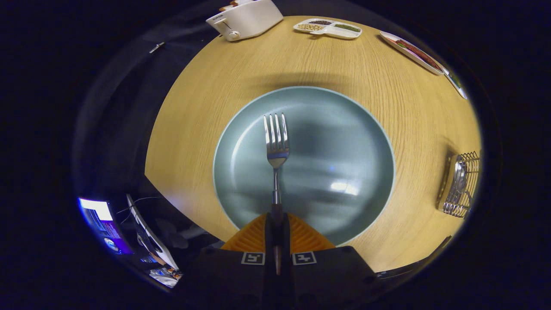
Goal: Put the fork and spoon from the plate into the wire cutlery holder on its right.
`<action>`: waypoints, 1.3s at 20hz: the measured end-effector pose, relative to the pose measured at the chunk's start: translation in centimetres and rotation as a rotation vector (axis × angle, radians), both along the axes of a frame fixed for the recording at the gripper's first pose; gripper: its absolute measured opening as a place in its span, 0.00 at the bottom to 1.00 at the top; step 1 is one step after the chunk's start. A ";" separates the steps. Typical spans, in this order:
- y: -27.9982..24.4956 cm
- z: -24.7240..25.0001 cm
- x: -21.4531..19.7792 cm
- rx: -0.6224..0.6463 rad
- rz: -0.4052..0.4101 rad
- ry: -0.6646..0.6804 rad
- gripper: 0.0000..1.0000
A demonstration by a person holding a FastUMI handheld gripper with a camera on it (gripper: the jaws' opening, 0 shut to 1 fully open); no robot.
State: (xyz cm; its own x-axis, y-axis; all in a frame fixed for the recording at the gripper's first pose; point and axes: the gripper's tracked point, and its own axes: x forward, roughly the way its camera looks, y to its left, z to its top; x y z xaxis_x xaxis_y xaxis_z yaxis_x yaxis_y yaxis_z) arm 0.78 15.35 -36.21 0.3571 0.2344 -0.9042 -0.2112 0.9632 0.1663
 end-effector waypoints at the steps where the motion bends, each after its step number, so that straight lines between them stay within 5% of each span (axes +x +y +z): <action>1: -0.5 0.8 -0.1 0.007 0.000 -0.009 0.08; 14: -15.3 13.3 -4.1 0.035 -0.015 0.025 0.08; 20: -23.6 14.6 -5.6 -0.029 -0.054 0.154 0.08; 26: -25.6 13.6 -6.3 -0.004 -0.102 0.327 0.08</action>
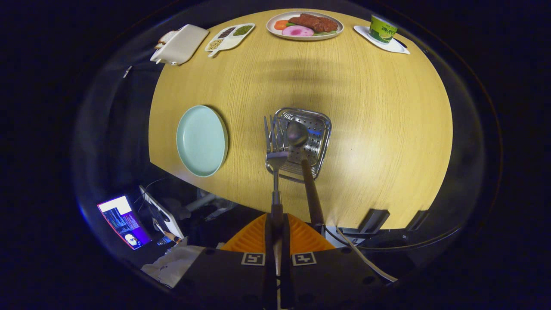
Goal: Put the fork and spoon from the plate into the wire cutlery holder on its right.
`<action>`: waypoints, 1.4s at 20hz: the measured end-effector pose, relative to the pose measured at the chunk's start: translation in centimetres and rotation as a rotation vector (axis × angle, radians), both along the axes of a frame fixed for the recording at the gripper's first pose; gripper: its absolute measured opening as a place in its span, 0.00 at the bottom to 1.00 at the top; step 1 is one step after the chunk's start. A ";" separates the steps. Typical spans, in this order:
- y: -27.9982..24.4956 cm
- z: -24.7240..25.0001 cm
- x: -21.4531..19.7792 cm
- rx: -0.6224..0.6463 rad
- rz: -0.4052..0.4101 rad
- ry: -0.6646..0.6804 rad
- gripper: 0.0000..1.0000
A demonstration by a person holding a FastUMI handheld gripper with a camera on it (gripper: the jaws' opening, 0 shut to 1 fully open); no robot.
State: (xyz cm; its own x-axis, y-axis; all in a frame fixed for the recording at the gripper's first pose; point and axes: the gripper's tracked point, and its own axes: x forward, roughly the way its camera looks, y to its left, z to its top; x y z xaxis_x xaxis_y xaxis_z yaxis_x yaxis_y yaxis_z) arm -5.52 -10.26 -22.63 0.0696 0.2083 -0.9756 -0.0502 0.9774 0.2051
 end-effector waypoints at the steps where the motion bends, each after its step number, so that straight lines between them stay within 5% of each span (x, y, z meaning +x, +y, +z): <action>1: -0.1 -0.1 0.1 0.001 0.000 0.019 0.08; 13: -0.9 -0.6 1.0 -0.013 -0.060 0.124 0.15; 16: -0.3 0.4 2.1 0.035 -0.102 0.078 0.39; 17: -0.4 0.9 2.9 0.043 -0.118 0.032 0.55; 18: -0.5 1.2 3.2 0.054 -0.123 -0.005 0.59; 21: -0.7 2.7 3.9 0.067 -0.154 -0.108 0.96; 28: 0.3 8.3 5.0 0.116 -0.195 -0.405 0.99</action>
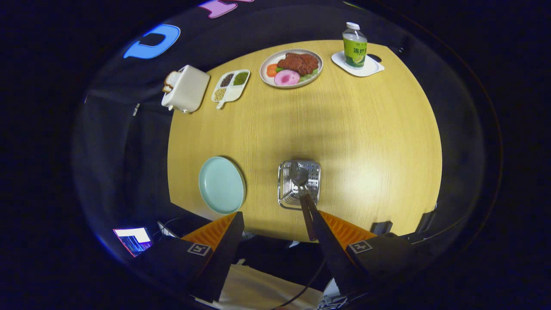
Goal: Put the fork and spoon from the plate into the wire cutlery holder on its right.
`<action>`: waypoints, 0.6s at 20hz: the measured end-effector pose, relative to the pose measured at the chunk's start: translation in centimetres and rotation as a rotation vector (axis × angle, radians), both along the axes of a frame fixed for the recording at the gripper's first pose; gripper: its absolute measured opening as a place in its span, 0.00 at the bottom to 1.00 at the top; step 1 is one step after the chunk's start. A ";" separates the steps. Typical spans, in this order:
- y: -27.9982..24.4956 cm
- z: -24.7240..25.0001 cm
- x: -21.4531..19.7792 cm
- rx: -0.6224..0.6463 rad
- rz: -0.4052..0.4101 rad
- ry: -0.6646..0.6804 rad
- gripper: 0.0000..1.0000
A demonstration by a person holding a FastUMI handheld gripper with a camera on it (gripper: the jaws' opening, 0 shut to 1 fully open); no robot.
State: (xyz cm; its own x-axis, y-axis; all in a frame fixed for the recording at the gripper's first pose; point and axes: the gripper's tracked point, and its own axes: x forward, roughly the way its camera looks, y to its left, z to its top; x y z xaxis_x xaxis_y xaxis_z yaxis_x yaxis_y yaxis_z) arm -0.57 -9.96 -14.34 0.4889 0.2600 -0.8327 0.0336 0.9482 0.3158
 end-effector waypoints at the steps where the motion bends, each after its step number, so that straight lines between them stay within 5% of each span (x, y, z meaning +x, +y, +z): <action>1: 0.1 0.9 0.2 0.000 -0.015 -0.051 0.99; 9: 3.2 9.3 -0.1 -0.224 -0.024 -0.513 1.00; 12: 4.4 12.7 0.1 -0.234 -0.121 -0.698 0.99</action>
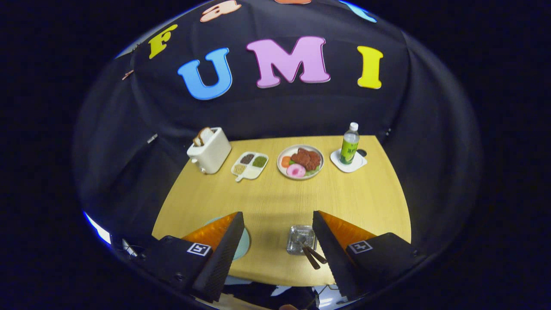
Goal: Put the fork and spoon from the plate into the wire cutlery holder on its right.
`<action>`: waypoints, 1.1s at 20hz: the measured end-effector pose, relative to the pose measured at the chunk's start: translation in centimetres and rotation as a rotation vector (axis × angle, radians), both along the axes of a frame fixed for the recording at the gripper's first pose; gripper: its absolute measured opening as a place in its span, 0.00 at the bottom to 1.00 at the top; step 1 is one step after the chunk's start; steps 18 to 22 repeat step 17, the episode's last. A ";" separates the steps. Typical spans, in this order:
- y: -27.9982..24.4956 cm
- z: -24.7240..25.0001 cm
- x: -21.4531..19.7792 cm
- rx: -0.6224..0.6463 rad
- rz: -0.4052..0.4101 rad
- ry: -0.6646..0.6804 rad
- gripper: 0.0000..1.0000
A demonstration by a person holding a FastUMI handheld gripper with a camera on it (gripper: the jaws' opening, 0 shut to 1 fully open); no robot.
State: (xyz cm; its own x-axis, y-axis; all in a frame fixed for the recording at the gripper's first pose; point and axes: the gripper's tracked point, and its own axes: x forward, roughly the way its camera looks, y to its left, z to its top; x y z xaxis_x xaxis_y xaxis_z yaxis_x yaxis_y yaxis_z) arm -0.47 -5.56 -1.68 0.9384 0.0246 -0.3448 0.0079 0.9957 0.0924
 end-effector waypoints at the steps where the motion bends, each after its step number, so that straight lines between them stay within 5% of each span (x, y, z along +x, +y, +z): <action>1: 0.3 1.3 -0.2 0.016 -0.031 -0.058 0.99; 8: -1.4 10.2 -2.8 -0.072 -0.174 -0.404 0.99; 22: -3.1 13.4 -4.0 -0.095 -0.064 -0.569 0.99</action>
